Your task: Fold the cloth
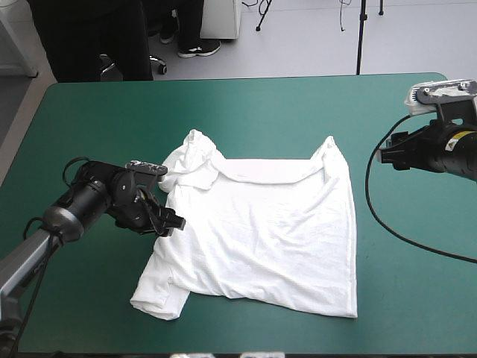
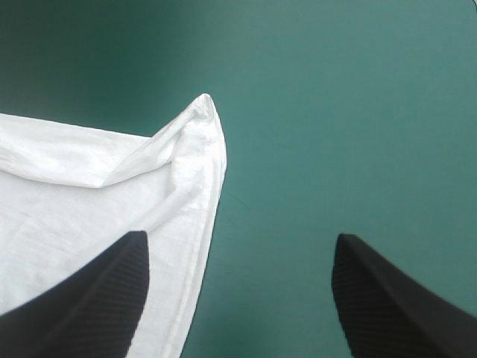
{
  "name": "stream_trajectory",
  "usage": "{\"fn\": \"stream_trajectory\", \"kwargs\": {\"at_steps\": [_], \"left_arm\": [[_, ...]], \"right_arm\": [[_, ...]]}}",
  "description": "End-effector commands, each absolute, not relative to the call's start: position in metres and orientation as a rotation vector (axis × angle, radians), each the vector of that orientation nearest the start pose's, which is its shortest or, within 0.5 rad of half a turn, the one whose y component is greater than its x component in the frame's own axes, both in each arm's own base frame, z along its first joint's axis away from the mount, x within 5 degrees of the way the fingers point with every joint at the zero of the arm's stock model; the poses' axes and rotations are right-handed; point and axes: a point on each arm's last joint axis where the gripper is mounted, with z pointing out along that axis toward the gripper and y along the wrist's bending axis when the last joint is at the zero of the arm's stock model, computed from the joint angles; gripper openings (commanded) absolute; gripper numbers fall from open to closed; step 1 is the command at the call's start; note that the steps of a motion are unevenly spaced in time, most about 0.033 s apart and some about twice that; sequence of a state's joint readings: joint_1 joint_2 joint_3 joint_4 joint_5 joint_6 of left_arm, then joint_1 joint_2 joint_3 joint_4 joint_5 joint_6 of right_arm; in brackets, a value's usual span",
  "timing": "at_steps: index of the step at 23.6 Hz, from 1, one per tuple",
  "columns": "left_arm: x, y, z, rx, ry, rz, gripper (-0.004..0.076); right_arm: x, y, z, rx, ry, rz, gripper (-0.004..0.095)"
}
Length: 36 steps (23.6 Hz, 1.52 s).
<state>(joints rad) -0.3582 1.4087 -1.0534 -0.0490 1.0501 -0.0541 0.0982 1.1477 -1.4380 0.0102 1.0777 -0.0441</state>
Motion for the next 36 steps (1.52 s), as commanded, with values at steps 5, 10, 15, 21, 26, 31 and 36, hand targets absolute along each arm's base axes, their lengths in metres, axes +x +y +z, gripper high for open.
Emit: {"fn": "stream_trajectory", "kwargs": {"at_steps": [5, 10, 15, 21, 26, 31, 36], "left_arm": [[0.273, -0.107, 0.244, 0.395, 2.887, -0.153, 0.0477], [0.28, -0.112, 0.225, 0.385, 2.947, -0.165, 0.0472], [0.28, -0.113, 0.222, 0.368, 2.949, -0.192, 0.0254], [0.277, -0.107, 0.22, 0.408, 2.986, -0.105, -0.0009], [0.28, -0.069, 0.256, 0.389, 2.842, 0.38, -0.0009], [0.306, -0.013, 0.29, 0.152, 2.72, 0.464, -0.0009], [0.323, 0.023, 0.313, 0.021, 2.594, 0.478, -0.0009]], "right_arm": [[0.206, 0.029, 0.467, -0.216, 2.145, 0.043, 0.0648], [0.205, 0.035, 0.467, -0.265, 2.137, 0.015, 0.0648], [0.205, 0.037, 0.467, -0.289, 2.132, -0.012, 0.0649], [0.205, 0.037, 0.468, -0.288, 2.13, -0.011, 0.0648], [0.206, 0.038, 0.468, -0.286, 2.126, -0.01, 0.0648], [0.206, 0.041, 0.468, -0.295, 2.12, 0.007, 0.0648], [0.205, 0.054, 0.469, -0.355, 2.088, 0.045, 0.0648]]}}
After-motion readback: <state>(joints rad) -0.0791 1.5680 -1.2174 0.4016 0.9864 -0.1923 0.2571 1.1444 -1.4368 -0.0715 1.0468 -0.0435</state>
